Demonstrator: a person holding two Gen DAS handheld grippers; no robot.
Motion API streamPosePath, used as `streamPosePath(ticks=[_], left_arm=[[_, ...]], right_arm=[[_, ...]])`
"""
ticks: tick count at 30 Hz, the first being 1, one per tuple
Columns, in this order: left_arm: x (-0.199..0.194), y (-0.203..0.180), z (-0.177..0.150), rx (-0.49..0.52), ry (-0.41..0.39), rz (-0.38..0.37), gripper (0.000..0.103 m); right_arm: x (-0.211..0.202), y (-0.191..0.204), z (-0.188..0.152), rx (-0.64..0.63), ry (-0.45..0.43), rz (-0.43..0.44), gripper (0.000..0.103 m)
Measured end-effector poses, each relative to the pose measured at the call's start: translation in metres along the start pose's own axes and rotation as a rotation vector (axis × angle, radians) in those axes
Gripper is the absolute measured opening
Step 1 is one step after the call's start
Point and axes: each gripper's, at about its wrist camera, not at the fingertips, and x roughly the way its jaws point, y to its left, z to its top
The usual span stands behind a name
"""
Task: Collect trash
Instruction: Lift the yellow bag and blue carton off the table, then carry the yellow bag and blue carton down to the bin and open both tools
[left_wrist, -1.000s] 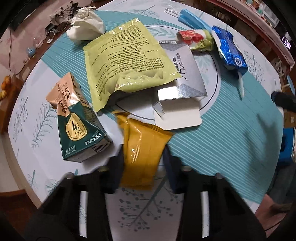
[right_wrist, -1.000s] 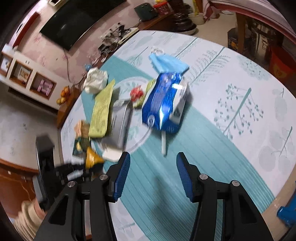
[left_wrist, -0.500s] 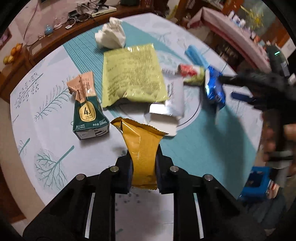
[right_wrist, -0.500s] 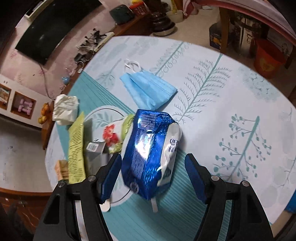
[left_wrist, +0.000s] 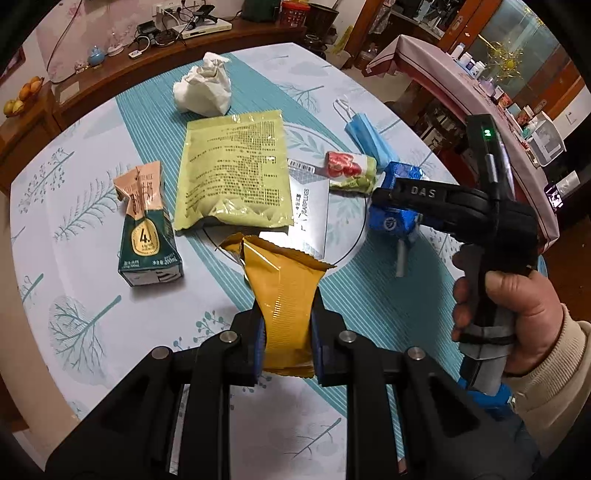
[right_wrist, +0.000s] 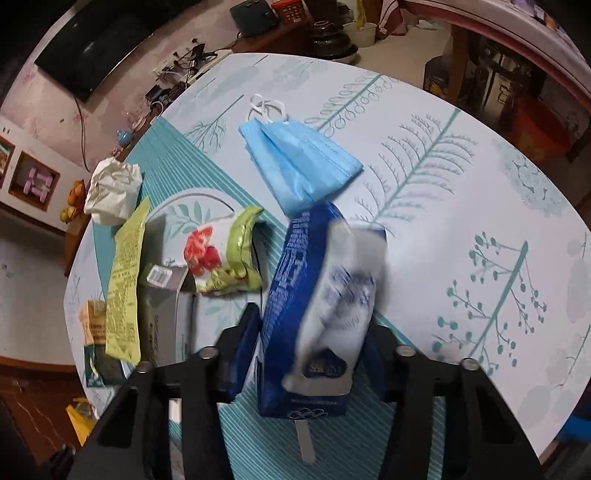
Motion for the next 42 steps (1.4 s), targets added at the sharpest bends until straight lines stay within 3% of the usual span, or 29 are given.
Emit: streamPosePath(ticks=[17, 34, 42], left_arm=[[0.007, -0.029, -0.018, 0.007, 0.029, -0.005, 0.017], [-0.024, -0.082, -0.06, -0.007, -0.013, 0.014, 0.017], [-0.035, -0.135, -0.106, -0.155, -0.069, 0.065, 0.017]], right_arm=[[-0.052, -0.051, -0.054, -0.001, 0.02, 0.129, 0.034], [-0.117, -0.099, -0.108, -0.093, 0.094, 0.292, 0.034], [-0.146, -0.148, -0.136, -0.246, 0.177, 0.394, 0.034]])
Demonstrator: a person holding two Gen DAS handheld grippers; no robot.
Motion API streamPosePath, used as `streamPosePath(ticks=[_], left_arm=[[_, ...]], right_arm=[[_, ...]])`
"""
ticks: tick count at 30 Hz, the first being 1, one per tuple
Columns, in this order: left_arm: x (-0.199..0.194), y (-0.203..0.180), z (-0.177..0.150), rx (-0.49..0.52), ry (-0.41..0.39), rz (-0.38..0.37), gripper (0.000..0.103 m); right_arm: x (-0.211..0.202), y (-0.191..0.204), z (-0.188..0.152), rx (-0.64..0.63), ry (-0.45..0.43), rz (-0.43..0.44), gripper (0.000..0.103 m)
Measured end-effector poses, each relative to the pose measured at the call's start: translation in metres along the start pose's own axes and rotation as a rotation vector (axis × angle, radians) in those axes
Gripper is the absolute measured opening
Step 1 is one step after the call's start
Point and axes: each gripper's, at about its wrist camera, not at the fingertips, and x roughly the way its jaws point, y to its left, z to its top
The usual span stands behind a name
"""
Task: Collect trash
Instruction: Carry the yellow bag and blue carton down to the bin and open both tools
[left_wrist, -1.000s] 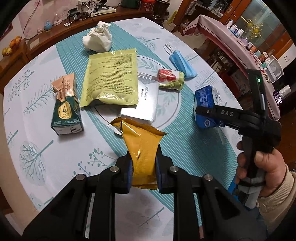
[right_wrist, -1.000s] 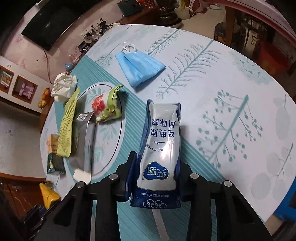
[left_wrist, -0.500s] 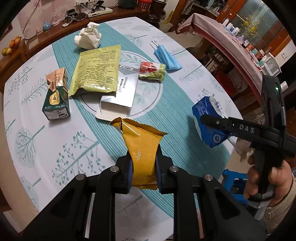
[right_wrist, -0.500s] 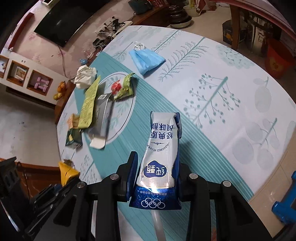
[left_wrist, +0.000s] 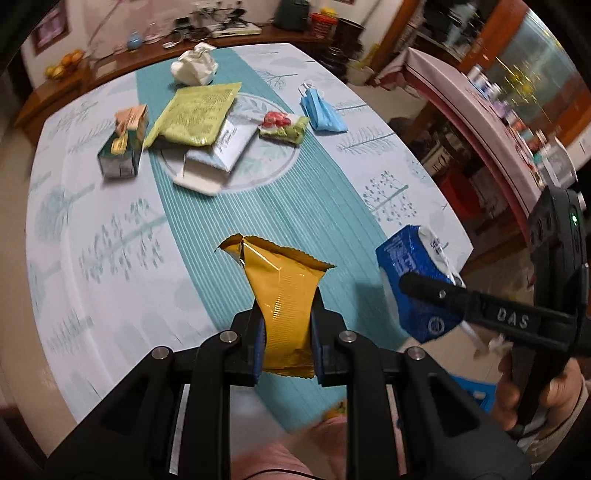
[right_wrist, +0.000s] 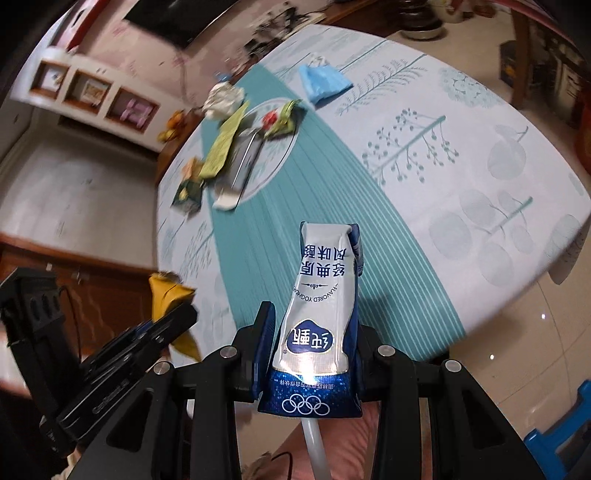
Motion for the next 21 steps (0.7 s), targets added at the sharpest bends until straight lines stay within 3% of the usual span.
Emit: streamPosePath(ticks=[11, 21], left_arm=[[-0.01, -0.088, -0.097, -0.163, -0.021, 0.083, 0.017], [-0.002, -0.123, -0.173, -0.213, 0.066, 0.136, 0.017]], right_arm=[[-0.043, -0.052, -0.062, -0.157, 0.131, 0.05, 0.034], [-0.041, -0.094, -0.105, -0.144, 0.224, 0.051, 0.034]])
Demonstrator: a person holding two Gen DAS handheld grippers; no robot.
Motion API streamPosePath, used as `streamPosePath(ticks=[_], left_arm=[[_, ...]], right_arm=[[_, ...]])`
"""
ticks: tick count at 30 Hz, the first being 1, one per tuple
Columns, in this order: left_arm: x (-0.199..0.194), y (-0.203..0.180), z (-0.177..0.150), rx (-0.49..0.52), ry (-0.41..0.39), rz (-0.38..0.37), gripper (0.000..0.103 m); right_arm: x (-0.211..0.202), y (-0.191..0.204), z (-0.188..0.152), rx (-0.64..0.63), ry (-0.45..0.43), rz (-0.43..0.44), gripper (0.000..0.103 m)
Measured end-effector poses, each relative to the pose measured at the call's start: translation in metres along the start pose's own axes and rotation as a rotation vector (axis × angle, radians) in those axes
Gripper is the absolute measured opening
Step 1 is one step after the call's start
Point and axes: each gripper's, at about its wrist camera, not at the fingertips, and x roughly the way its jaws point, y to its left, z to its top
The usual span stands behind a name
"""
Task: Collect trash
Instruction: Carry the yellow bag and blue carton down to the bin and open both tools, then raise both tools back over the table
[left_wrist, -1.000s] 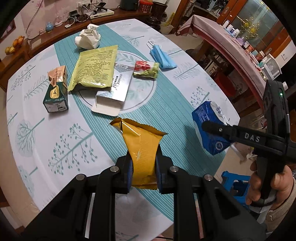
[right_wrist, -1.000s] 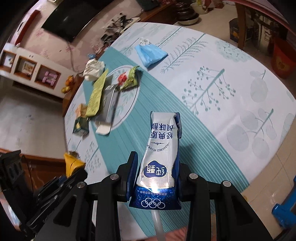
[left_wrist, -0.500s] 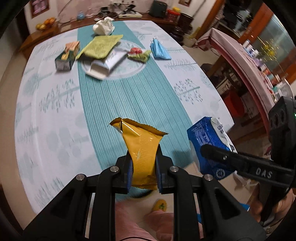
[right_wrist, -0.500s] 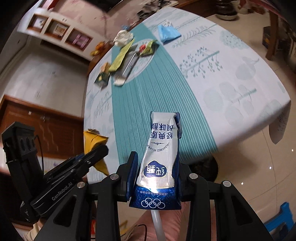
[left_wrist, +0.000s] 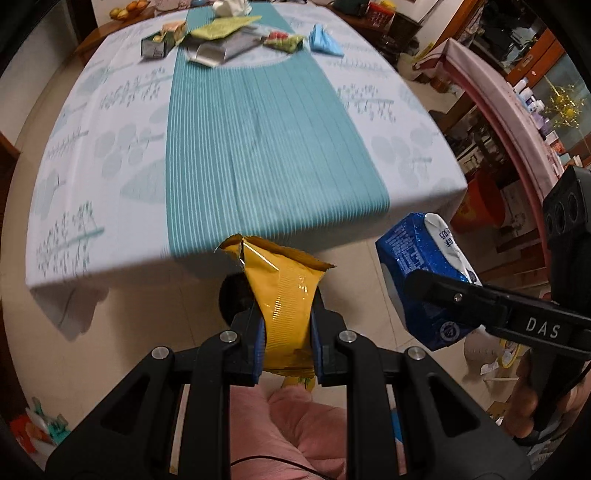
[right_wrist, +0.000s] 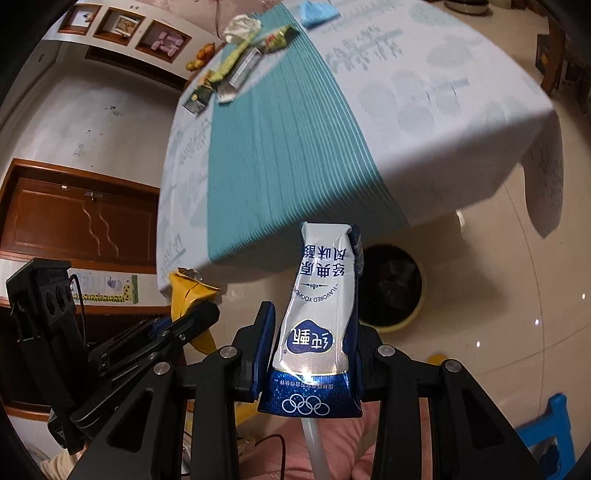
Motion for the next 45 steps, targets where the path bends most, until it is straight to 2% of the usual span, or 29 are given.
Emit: streamPosePath(ticks=[7, 12, 21, 29, 30, 31, 32, 33, 36, 38, 41, 45], left_arm=[[0.031, 0.005, -0.027, -0.013, 0.068, 0.015, 0.017], [0.059, 0.008, -0.043, -0.018, 0.083, 0.011, 0.017], [0.13, 0.025, -0.065, -0.07, 0.091, -0.008, 0.017], [0.204, 0.038, -0.08, -0.085, 0.101, 0.006, 0.017], [0.214, 0.041, -0.081, -0.088, 0.1, 0.013, 0.017], [0.22, 0.044, -0.081, -0.092, 0.099, 0.018, 0.017], [0.228, 0.048, -0.082, -0.1, 0.098, 0.023, 0.021], [0.234, 0.049, -0.081, -0.107, 0.1, 0.025, 0.029], [0.248, 0.061, -0.082, -0.132, 0.097, 0.041, 0.046], [0.256, 0.069, -0.084, -0.142, 0.108, 0.055, 0.052], [0.263, 0.077, -0.086, -0.15, 0.112, 0.077, 0.054], [0.26, 0.087, -0.086, -0.142, 0.107, 0.085, 0.069]], right_arm=[[0.031, -0.025, -0.019, 0.048, 0.043, -0.024, 0.034], [0.065, -0.044, -0.023, 0.066, 0.06, -0.06, 0.034], [0.162, -0.089, -0.023, 0.101, 0.132, -0.118, 0.034], [0.253, -0.121, -0.014, 0.137, 0.18, -0.108, 0.036], [0.263, -0.122, -0.014, 0.14, 0.181, -0.102, 0.037], [0.272, -0.123, -0.013, 0.145, 0.185, -0.096, 0.042], [0.281, -0.125, -0.013, 0.151, 0.187, -0.091, 0.051], [0.288, -0.126, -0.012, 0.154, 0.185, -0.087, 0.053], [0.307, -0.127, -0.009, 0.155, 0.174, -0.096, 0.055], [0.314, -0.124, -0.008, 0.147, 0.17, -0.109, 0.055], [0.317, -0.118, -0.013, 0.126, 0.163, -0.12, 0.055], [0.306, -0.105, -0.015, 0.1, 0.139, -0.133, 0.055]])
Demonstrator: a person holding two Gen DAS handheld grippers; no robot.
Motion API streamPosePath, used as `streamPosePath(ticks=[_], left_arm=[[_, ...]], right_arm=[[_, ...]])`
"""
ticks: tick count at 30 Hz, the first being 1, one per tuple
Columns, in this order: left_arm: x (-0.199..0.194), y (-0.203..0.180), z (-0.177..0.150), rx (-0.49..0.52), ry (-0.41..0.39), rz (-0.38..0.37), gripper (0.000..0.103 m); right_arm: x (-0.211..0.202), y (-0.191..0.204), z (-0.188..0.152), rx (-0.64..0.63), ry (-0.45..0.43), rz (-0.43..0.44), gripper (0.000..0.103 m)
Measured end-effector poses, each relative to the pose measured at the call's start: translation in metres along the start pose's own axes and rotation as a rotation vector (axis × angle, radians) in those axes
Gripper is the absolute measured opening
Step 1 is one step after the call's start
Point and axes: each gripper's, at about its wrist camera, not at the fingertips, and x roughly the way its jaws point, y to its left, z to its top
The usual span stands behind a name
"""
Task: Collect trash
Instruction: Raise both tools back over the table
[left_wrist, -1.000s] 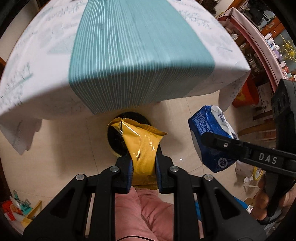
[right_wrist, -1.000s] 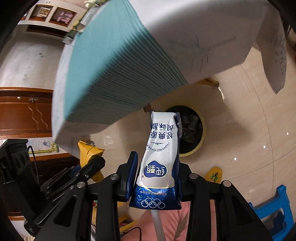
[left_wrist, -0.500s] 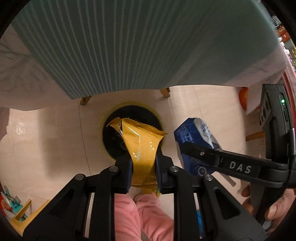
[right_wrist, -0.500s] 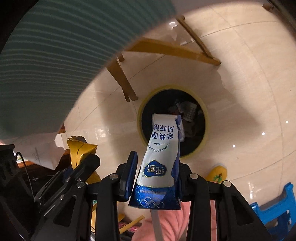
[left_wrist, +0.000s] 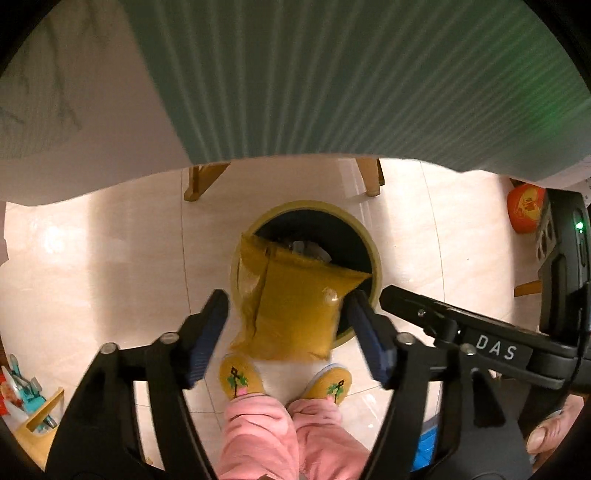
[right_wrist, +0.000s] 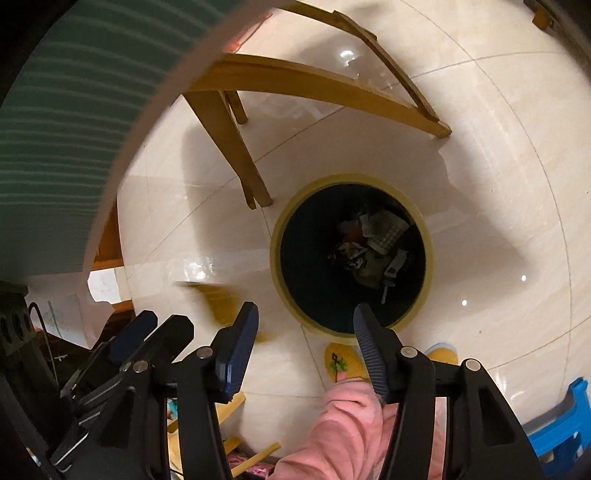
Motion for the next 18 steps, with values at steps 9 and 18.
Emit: streamPosePath(ticks=[9, 18], left_arm=[[-0.021, 0.009, 0.0, 0.023, -0.033, -0.02, 0.072], [-0.062, 0.015, -0.011, 0.021, -0.049, -0.018, 0.072]], right_arm=[[-0.028, 0.008, -0.009, -0.042, -0.057, -0.038, 0.055], [-0.079, 0.021, -0.021, -0.057, -0.092, -0.044, 0.055]])
